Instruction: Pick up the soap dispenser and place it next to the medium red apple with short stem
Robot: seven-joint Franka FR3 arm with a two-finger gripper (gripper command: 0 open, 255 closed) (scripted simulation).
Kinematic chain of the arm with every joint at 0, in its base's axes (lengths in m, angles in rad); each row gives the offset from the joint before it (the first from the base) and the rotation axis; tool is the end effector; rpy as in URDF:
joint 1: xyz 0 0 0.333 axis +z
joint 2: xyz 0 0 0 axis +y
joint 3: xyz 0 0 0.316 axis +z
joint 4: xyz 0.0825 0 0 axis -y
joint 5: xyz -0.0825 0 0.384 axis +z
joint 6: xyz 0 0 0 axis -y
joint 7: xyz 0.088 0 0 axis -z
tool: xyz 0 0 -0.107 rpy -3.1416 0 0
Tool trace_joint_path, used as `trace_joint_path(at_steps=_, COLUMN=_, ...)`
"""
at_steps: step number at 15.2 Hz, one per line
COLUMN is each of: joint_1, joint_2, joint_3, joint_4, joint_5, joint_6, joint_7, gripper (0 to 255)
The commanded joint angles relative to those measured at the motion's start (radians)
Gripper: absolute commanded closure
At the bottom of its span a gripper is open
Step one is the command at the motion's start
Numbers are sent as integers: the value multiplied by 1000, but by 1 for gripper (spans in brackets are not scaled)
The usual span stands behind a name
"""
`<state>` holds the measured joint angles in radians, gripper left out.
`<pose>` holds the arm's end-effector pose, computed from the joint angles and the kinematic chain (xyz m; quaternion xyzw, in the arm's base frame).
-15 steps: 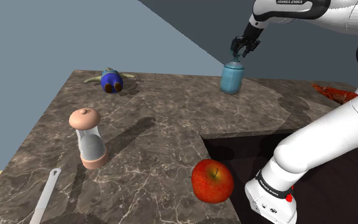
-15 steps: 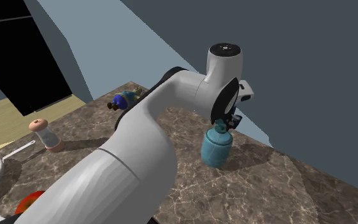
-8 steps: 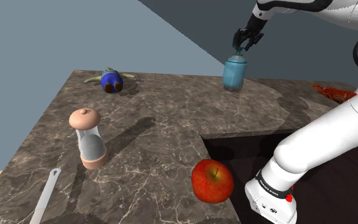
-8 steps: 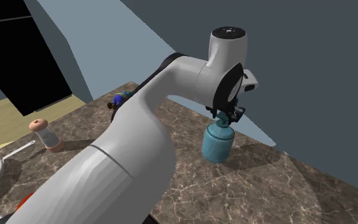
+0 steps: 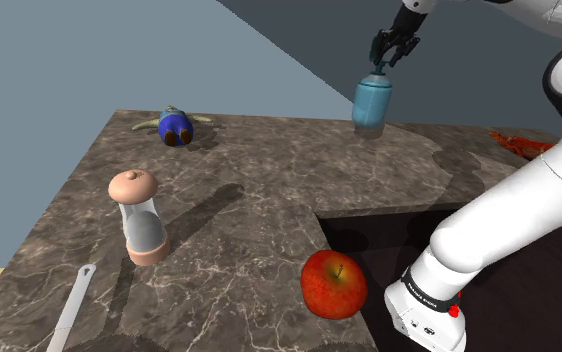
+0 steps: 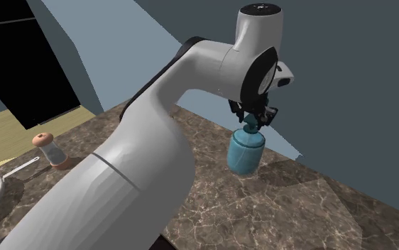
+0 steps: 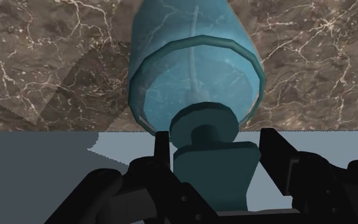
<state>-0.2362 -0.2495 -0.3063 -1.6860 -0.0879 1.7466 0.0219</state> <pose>0.4053 -0.2814 0.7109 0.9497 -0.2753 0.1421 0.0445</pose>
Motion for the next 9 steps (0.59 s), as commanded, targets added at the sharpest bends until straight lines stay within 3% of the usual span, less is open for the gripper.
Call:
trace_joint_path(at_steps=1, joint_1=2, joint_2=14, joint_3=0, joint_4=46, joint_5=4, joint_6=-32, joint_7=-1, gripper=255)
trace_joint_path(at_steps=9, joint_1=3, joint_2=78, joint_3=-9, joint_4=228, joint_5=25, joint_6=-152, joint_7=-18, gripper=255)
